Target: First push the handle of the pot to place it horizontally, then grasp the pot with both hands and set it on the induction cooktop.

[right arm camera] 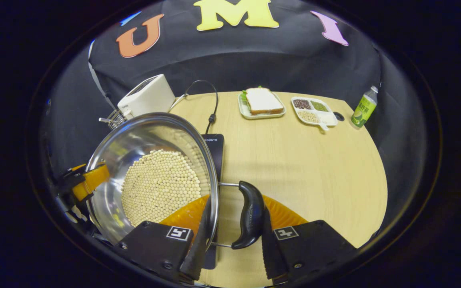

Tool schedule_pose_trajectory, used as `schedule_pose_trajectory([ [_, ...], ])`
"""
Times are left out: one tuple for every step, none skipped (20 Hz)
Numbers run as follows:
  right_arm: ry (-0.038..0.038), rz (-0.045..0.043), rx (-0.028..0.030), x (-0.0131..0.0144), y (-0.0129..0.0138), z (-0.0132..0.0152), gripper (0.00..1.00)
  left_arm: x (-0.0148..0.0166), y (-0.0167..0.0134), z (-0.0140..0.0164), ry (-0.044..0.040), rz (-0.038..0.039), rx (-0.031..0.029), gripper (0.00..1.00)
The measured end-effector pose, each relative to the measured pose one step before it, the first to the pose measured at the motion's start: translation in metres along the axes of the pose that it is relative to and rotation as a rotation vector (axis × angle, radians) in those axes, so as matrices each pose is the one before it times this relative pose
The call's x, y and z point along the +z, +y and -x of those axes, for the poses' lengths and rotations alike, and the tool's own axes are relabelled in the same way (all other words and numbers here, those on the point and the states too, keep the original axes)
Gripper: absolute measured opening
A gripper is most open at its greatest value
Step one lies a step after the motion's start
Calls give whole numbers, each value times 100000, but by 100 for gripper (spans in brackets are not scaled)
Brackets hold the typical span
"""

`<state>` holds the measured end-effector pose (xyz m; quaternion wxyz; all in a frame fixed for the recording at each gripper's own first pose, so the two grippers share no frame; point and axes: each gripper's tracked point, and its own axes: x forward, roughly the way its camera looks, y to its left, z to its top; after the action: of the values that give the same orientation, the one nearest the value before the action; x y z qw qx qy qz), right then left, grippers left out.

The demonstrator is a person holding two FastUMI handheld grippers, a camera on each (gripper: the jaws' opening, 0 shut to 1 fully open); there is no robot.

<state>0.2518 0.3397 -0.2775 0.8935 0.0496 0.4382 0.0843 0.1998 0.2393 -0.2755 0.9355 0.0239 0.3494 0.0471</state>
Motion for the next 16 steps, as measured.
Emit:
schedule_pose_trajectory([
  [-48,-138,-195,131,298,-415,59,74,212,-431,96,-390,-206,63],
  [-246,-217,-298,178,145,-338,59,233,125,-374,-234,-286,-247,63],
  [89,-473,-228,17,100,-306,59,76,150,-300,289,-308,-250,63],
  [696,-586,-115,-4,217,-361,59,-21,3,-307,9,-447,-68,64],
  [149,-395,-221,62,68,-219,59,-7,115,-269,-221,0,30,64],
  [199,143,-279,41,24,-212,59,-60,20,-340,458,69,-144,63],
  [328,-18,-288,-30,-6,-192,59,2,7,-301,197,338,-208,63],
  [-91,-7,-185,91,-52,-237,59,-140,30,-312,74,209,-254,64],
  [332,-164,-32,-63,10,-231,58,-73,45,-249,260,267,-67,64],
  [380,-259,-225,-35,31,-241,59,-43,-115,-332,185,165,-26,64],
  [141,-76,-269,-30,77,-194,59,-43,-5,-161,110,-183,-63,64],
  [528,126,-186,-108,49,-180,59,-193,16,-89,267,-310,-36,64],
  [548,110,-29,-259,-49,-232,59,-192,23,-183,489,16,-68,64],
  [95,-269,262,-44,28,-275,59,-280,15,-204,387,107,40,63],
  [-457,-75,2,31,92,-108,59,55,-54,-63,-312,-938,-97,64],
  [418,1270,-456,55,-60,65,59,-134,12,-225,-599,-145,-283,63],
])
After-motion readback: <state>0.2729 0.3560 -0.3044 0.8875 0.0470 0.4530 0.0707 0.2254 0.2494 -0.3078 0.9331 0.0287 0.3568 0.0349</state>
